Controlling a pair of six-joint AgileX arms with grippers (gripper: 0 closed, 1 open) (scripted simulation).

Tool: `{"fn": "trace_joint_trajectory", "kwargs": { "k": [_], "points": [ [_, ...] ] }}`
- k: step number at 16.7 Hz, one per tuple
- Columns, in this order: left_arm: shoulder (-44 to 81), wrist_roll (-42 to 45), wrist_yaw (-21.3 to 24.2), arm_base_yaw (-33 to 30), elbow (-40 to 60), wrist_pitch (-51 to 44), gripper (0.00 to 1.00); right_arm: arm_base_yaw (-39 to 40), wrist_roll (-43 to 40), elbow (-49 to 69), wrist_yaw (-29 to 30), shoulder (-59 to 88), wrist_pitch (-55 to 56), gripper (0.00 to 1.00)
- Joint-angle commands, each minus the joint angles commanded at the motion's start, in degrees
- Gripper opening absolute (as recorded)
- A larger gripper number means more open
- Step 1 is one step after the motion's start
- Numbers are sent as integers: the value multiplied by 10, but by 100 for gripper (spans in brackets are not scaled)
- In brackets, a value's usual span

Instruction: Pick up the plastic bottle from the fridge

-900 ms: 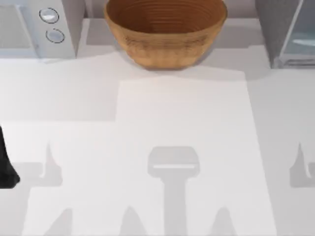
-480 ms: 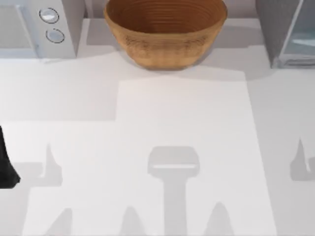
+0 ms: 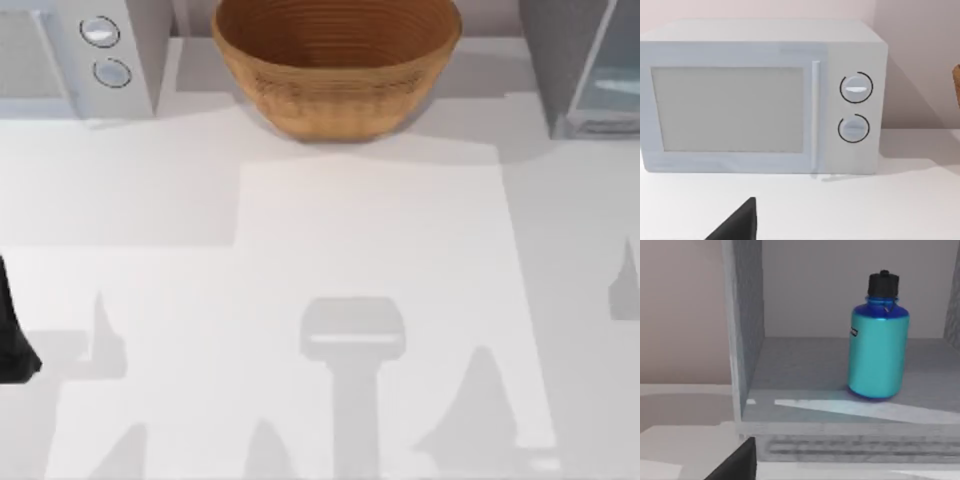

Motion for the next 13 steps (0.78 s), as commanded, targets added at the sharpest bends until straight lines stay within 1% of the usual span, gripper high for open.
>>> {"fn": "trace_joint_trajectory", "kwargs": {
  "k": [4,8,11,13],
  "points": [
    [0,0,0,0,0,0,100,-62,4,17,-60,215,183,100],
    [0,0,0,0,0,0,100,-113,7,36,-110,385,339,100],
    [0,0,0,0,0,0,100,-140,8,48,-136,476,425,100],
    [0,0,0,0,0,0,100,-151,8,53,-147,510,459,100]
  ]
}}
